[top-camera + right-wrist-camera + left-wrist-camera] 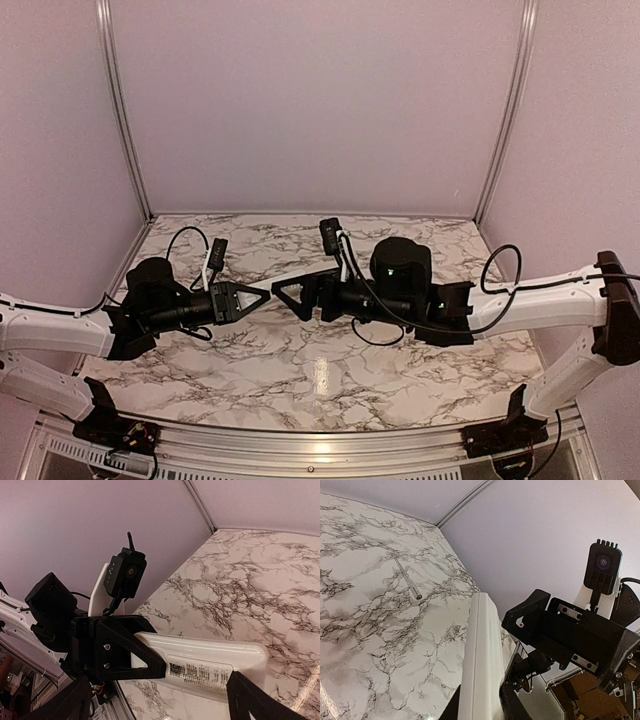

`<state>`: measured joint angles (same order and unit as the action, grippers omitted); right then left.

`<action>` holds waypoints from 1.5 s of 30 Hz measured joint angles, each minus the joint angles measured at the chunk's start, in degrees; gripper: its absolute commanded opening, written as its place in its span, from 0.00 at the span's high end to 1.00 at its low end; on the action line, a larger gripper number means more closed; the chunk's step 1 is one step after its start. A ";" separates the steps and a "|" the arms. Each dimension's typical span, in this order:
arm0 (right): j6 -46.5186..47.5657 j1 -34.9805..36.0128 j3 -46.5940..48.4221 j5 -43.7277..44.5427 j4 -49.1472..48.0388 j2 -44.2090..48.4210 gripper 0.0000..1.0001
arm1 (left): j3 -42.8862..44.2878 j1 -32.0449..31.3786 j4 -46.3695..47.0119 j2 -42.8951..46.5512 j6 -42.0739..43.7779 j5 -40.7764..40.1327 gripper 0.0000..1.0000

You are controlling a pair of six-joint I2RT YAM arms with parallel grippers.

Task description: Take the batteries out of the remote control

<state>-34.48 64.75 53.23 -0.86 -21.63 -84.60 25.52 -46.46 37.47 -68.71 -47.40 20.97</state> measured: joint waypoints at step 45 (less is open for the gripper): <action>0.63 0.83 7.21 9.77 5.53 -7.76 0.10 | -0.33 0.57 -2.67 0.39 0.02 -3.37 1.00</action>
<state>-33.85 65.58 60.45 8.91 -16.10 -92.36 25.19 -45.89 34.81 -68.31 -47.37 17.61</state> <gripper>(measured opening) 0.903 0.214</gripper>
